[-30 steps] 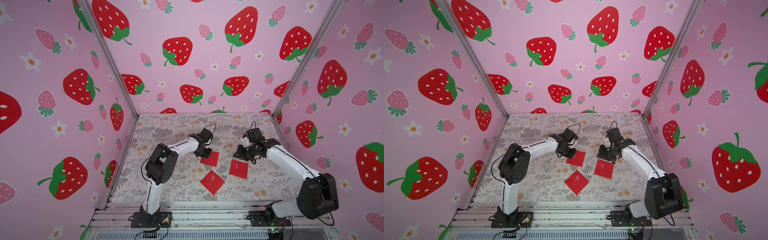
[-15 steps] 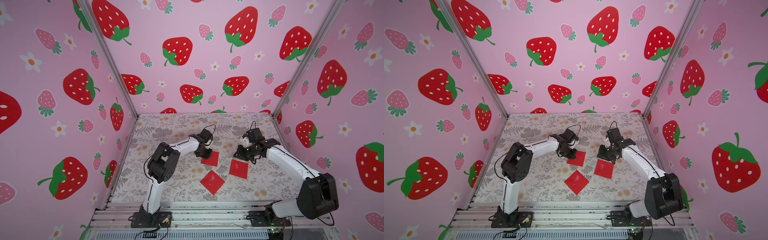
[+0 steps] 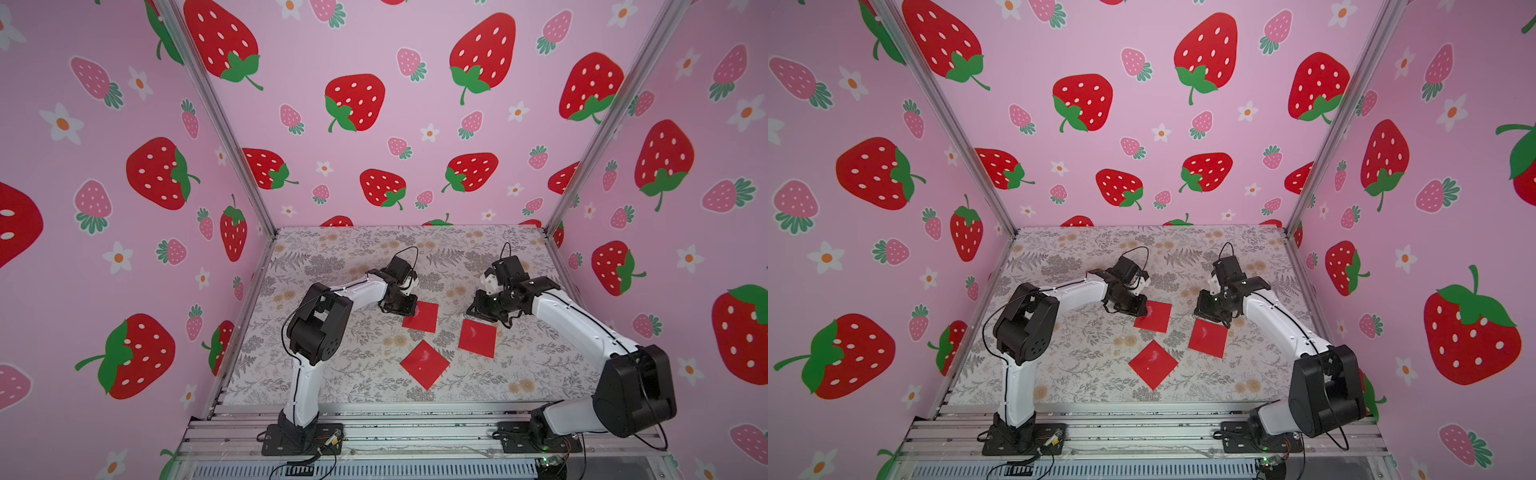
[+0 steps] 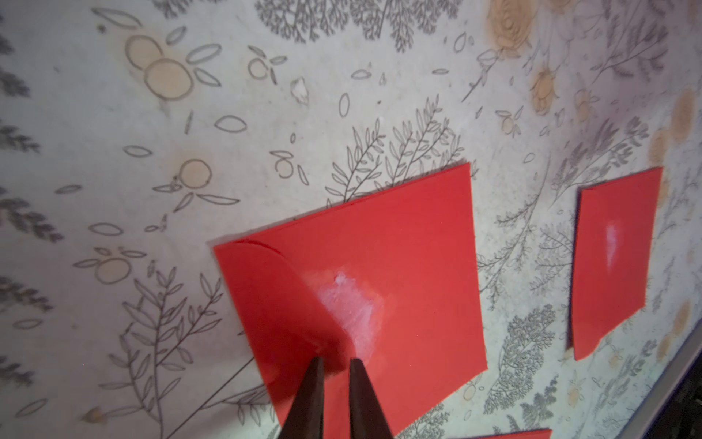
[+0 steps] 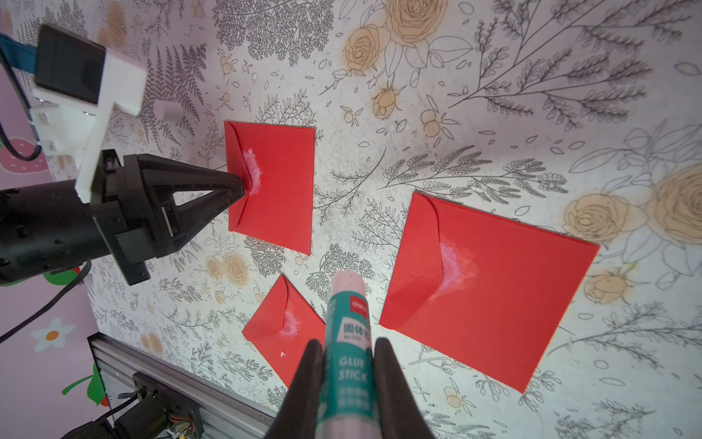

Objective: Seal the envelope with a glue stick
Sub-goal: Seal the envelope at the center of the board.

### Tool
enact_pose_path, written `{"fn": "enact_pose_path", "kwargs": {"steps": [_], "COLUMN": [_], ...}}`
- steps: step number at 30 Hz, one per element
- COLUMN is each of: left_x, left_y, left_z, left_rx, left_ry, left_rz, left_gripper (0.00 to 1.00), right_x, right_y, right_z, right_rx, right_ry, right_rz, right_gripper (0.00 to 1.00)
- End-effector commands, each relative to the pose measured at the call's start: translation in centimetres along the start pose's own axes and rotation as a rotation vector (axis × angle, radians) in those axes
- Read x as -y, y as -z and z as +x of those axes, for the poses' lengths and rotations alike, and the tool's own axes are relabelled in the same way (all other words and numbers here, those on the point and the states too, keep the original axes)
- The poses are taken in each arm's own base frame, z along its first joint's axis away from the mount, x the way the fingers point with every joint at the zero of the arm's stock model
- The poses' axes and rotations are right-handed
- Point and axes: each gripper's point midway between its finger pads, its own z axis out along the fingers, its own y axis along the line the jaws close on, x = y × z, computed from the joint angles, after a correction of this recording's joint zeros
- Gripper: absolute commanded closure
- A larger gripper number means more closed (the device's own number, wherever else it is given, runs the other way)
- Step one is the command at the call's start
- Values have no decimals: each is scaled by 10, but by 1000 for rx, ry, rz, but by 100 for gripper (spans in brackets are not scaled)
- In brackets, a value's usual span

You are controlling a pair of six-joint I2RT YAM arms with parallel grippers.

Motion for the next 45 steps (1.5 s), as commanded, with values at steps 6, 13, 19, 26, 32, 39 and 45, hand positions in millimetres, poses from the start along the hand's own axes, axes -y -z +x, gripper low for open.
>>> {"fn": "enact_pose_path", "kwargs": {"steps": [6,13,19,26,32,39,45], "left_x": [-20,-30,-36,-33,-31,-40,-37], "left_y": [-4,-12,-17,-28,-37,-43,-42], "left_z": [23,39,56,67,75,94,90], "left_rx": [-96,-177,-248,-302,-343,-450,-437], "left_ry": [-25,-102,-139,-160,-168,-205,-235], "left_rz": [-134,-302,-399,-438,-452,-526,-528], "left_gripper": [89,91,92,91,90,90,88], "right_x": [5,4,4,6,9,11,12], "right_y": [1,7,10,12,13,15,19], "right_z": [8,4,4,5,7,8,7], "right_rx": [-25,-8,3,8,8,11,14], "right_ry": [2,20,29,39,48,48,49], "right_rz": [20,26,27,32,43,49,57], "right_gripper": [100,100,100,100,100,100,100]}}
